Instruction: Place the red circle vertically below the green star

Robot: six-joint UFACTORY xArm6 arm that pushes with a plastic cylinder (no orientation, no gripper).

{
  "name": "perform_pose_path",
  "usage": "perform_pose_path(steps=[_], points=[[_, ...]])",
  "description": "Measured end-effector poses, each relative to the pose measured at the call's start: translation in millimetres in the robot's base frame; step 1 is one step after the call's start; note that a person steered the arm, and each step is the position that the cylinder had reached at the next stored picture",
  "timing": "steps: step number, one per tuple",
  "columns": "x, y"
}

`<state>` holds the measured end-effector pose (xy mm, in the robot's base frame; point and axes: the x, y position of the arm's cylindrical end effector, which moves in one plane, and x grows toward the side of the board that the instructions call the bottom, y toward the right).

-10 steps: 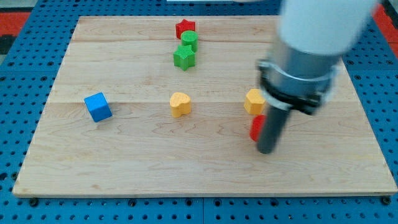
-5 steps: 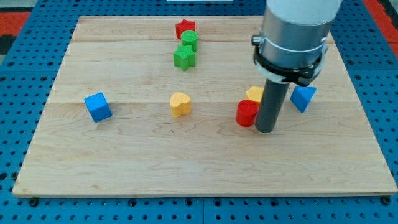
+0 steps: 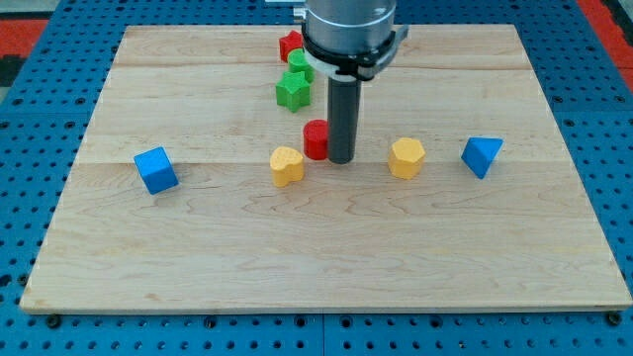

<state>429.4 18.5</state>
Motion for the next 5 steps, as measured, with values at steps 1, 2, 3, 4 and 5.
perform_pose_path(steps=[1, 2, 3, 4, 5], points=[[-20, -14], [-31, 16], [-29, -27], [-30, -23], [-46, -10]])
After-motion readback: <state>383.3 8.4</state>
